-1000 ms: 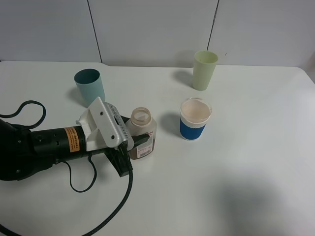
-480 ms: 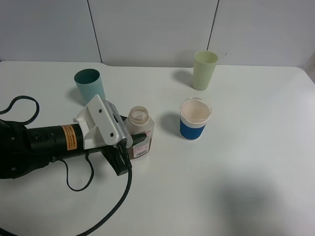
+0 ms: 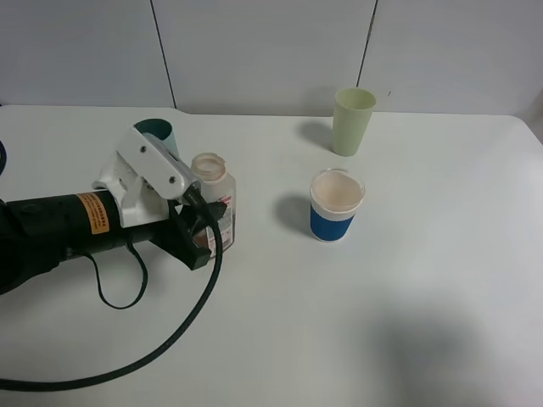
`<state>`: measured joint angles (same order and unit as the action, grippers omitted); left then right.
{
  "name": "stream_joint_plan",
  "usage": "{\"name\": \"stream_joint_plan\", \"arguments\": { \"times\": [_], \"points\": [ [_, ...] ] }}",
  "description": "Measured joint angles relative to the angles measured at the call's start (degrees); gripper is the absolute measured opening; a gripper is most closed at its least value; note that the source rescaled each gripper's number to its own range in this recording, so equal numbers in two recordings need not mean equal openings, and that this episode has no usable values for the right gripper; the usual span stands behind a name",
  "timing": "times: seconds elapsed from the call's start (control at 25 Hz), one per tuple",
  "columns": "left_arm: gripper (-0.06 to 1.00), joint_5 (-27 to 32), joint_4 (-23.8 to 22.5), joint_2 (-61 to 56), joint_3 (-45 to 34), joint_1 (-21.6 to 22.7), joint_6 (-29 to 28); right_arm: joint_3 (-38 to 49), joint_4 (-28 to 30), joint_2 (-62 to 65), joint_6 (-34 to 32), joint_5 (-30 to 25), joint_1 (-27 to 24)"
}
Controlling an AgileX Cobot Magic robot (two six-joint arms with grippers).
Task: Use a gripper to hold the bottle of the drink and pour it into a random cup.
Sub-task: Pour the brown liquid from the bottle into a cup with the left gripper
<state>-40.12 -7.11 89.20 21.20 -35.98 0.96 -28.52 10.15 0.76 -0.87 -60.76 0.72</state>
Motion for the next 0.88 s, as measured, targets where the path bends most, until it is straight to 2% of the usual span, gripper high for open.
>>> {"name": "stream_joint_plan", "arguments": {
  "times": [0.28,0.52,0.72,0.88],
  "points": [
    [0.00,1.4,8.5,-3.8,0.0,0.0,-0.1,0.0,0.0,0.0,0.0,0.0,0.0],
    [0.00,1.2,18.8,-4.0,0.0,0.0,-0.1,0.0,0.0,0.0,0.0,0.0,0.0],
    [0.00,1.3,24.2,-4.0,0.0,0.0,0.2,0.0,0.0,0.0,0.0,0.0,0.0],
    [0.00,3.1,28.8,-4.0,0.0,0.6,2.7,0.0,0.0,0.0,0.0,0.0,0.0]
  ]
}}
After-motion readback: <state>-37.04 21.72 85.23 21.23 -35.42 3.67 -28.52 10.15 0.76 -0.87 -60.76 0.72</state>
